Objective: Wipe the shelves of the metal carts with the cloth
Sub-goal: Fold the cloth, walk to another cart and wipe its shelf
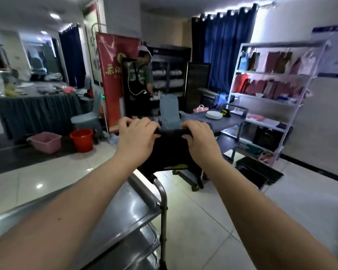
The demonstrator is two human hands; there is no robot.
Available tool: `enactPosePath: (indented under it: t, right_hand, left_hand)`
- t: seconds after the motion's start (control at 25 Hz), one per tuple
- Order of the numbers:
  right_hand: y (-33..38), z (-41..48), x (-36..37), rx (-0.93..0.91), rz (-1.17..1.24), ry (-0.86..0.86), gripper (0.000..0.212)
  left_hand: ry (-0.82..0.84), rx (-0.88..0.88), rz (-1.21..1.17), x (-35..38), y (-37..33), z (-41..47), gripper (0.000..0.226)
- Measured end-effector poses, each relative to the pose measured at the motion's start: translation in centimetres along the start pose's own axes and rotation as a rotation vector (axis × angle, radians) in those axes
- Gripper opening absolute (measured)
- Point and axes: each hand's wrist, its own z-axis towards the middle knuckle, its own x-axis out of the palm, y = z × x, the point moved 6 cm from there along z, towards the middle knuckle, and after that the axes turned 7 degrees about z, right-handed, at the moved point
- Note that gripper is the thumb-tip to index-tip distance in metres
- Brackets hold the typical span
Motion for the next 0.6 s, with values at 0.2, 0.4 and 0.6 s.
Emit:
enactPosePath:
  t: [0.2, 0.4, 0.6]
  right_hand:
    - [-4.0, 6.4, -3.5, -0.117, -0.049, -0.004, 0.015]
    - [-10.6, 11.2, -7.9, -0.255, -0.099, -0.012, 0.016]
    - [-18.7, 16.7, -10.3, -0.307, -0.149, -0.015, 0.014]
  left_hand:
    - [-0.025, 0.014, 0.104, -0.2, -2.1, 8.4, 0.010]
    - [-0.036, -0.003, 0.164, 3.7, -6.6, 15.7, 0.011]
    - [-0.051, -0.052, 0.205, 8.6, -11.2, 22.7, 0.010]
